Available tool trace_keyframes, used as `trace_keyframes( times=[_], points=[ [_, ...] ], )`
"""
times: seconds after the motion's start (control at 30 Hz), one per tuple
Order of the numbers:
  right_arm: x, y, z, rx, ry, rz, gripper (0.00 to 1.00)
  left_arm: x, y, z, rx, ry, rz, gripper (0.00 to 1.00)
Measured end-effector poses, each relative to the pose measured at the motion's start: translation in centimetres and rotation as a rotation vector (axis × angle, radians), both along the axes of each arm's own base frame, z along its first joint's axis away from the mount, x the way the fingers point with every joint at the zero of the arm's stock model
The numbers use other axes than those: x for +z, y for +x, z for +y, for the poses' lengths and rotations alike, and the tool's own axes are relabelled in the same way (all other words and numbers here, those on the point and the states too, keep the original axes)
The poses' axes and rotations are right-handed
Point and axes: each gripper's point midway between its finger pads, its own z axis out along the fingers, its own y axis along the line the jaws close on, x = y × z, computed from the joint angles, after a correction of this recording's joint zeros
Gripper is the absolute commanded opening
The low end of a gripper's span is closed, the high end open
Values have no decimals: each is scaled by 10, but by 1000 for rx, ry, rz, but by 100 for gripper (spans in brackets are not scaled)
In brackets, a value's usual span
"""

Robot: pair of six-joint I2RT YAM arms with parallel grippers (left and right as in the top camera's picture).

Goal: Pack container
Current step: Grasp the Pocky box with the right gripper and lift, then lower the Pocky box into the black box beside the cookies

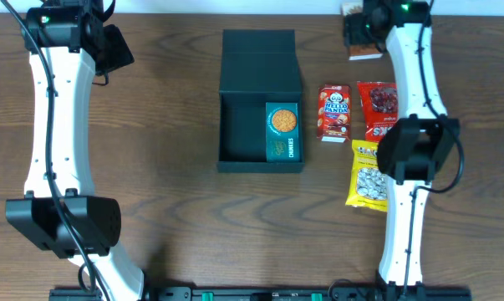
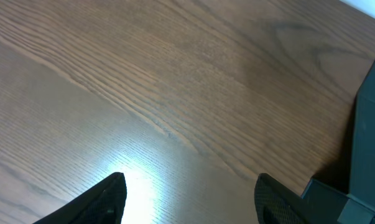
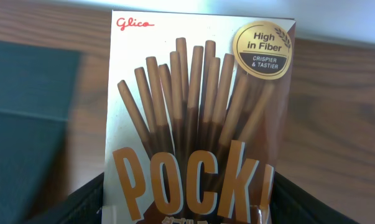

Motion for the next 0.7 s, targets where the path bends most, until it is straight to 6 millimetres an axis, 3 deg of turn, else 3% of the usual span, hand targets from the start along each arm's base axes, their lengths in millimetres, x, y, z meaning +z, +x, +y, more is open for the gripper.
trace_keyframes(
  times=[0.27,0.43,0.7],
  points=[
    [15,-54,91,102,78,149,59,2,3,1,-37,24,-6,67],
    [14,-105,147,185,77,286,52,3,5,1,-55,36,-10,67],
    [5,-172,195,185,59,487,43,3,6,1,-65,41,-9,67]
  ],
)
